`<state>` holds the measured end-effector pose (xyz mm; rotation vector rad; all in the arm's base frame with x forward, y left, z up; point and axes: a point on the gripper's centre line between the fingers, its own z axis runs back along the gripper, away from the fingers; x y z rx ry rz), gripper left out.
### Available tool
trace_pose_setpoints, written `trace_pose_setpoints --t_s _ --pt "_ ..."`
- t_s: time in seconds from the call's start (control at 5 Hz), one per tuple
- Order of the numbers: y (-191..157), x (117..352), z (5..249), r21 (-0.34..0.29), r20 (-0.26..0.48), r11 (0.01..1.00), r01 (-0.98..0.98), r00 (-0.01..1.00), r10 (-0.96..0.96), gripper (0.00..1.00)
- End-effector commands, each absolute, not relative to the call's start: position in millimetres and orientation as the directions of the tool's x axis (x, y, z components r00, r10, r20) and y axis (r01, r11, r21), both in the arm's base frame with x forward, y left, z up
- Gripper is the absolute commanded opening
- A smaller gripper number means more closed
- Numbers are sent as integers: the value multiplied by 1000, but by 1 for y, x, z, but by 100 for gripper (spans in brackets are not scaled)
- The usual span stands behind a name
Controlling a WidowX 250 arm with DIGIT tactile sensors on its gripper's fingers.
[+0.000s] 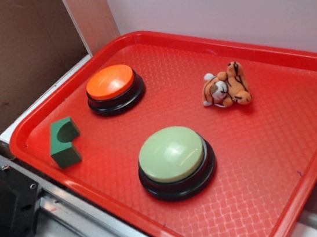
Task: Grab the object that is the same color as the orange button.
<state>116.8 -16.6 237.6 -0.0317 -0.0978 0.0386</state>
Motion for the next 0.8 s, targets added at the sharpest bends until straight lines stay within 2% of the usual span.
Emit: trace_pose_setpoints --t_s 0.0,0.2,0.4,0.6 --pt "-17 117 238 -33 97 999 -37 994 40 100" --pt "-16 125 233 -28 128 999 19 992 -15 100" --pt "-24 145 227 5 154 995 97 983 -96 100" --pt "-42 180 212 51 167 965 256 951 -261 100"
